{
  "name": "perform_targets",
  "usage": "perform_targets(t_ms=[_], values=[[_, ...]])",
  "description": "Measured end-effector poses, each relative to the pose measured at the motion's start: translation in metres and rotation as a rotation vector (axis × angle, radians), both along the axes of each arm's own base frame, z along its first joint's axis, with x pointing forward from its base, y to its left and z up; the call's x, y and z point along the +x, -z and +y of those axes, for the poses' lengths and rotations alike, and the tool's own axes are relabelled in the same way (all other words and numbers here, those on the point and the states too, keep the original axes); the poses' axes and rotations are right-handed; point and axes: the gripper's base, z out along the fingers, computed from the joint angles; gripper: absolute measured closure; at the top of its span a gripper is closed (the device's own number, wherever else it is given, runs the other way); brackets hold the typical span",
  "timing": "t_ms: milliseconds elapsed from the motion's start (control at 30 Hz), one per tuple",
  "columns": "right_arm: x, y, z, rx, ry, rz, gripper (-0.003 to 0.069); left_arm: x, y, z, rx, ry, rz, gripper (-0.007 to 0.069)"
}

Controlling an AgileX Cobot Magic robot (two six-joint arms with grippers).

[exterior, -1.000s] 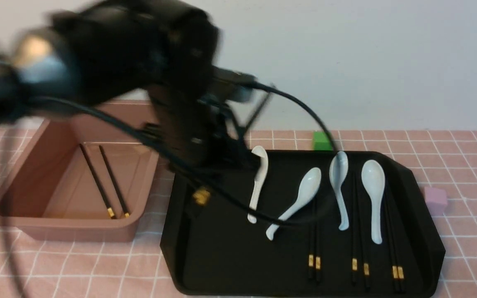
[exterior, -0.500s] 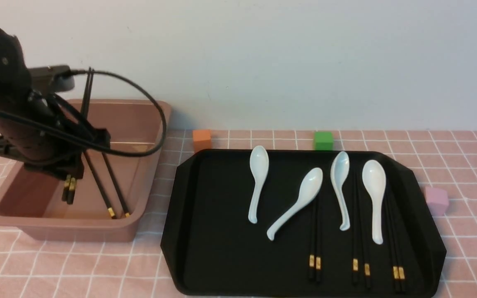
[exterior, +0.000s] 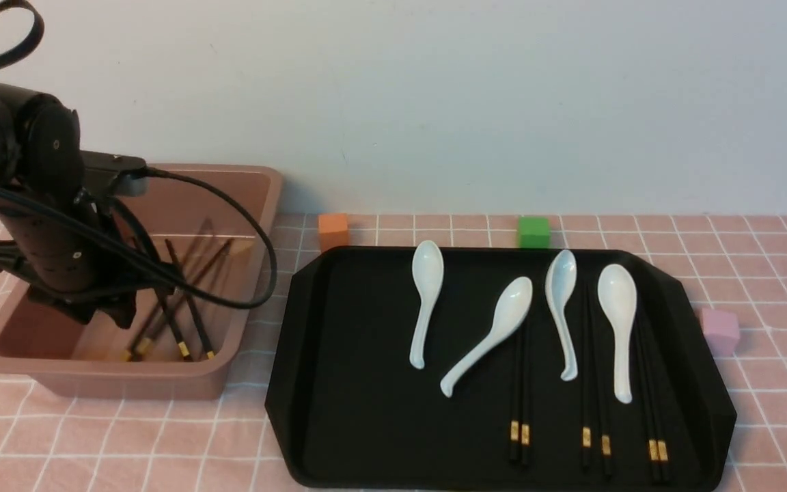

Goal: On pink tablecloth take chopsticks from black tray and put them in box.
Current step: 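Place the chopsticks into the pink bin with the left gripper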

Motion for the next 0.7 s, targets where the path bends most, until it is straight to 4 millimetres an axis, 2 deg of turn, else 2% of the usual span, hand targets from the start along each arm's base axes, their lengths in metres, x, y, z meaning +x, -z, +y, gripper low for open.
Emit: perform_targets(t_ms=[67,133,233,267,333,367,400,433,467,500,533,567,600,667,700], values=[[0.000,0.000,0.000,0.000,0.000,0.000,0.0419,-0.004,-0.007,0.000,-0.019,-0.035,-0.015,0.0246],[0.000,0.000,0.000,0.000,0.000,0.000,0.0419,-0.008,-0.017,0.000,-0.036,-0.051,-0.037,0.0238],[0.000,0.000,0.000,0.000,0.000,0.000,0.0419,-0.028,-0.055,-0.001,-0.102,-0.077,-0.130,0.0284],[0.000,0.000,0.000,0.000,0.000,0.000,0.0419,-0.029,-0.058,-0.001,-0.108,-0.077,-0.137,0.0291],[0.000,0.000,0.000,0.000,0.000,0.000,0.0419,-0.055,-0.097,-0.002,-0.179,-0.079,-0.253,0.0415],[0.000,0.000,0.000,0.000,0.000,0.000,0.0419,-0.059,-0.103,-0.002,-0.190,-0.076,-0.273,0.0438],[0.000,0.000,0.000,0.000,0.000,0.000,0.0419,-0.074,-0.120,-0.003,-0.220,-0.062,-0.337,0.0512],[0.000,0.000,0.000,0.000,0.000,0.000,0.0419,-0.079,-0.125,-0.003,-0.230,-0.056,-0.357,0.0536],[0.000,0.000,0.000,0.000,0.000,0.000,0.0419,-0.098,-0.139,-0.003,-0.264,-0.031,-0.428,0.0618],[0.000,0.000,0.000,0.000,0.000,0.000,0.0419,-0.118,-0.150,-0.003,-0.289,-0.004,-0.503,0.0638],[0.000,0.000,0.000,0.000,0.000,0.000,0.0419,-0.127,-0.150,-0.003,-0.306,0.004,-0.523,0.0638],[0.000,0.000,0.000,0.000,0.000,0.000,0.0419,-0.144,-0.155,-0.003,-0.326,0.024,-0.585,0.0638],[0.000,0.000,0.000,0.000,0.000,0.000,0.0419,-0.150,-0.155,-0.003,-0.336,0.026,-0.596,0.0638],[0.000,0.000,0.000,0.000,0.000,0.000,0.0419,-0.190,-0.146,-0.002,-0.383,0.056,-0.714,0.0638],[0.000,0.000,0.000,0.000,0.000,0.000,0.0419,-0.198,-0.138,-0.002,-0.398,0.056,-0.721,0.0638]])
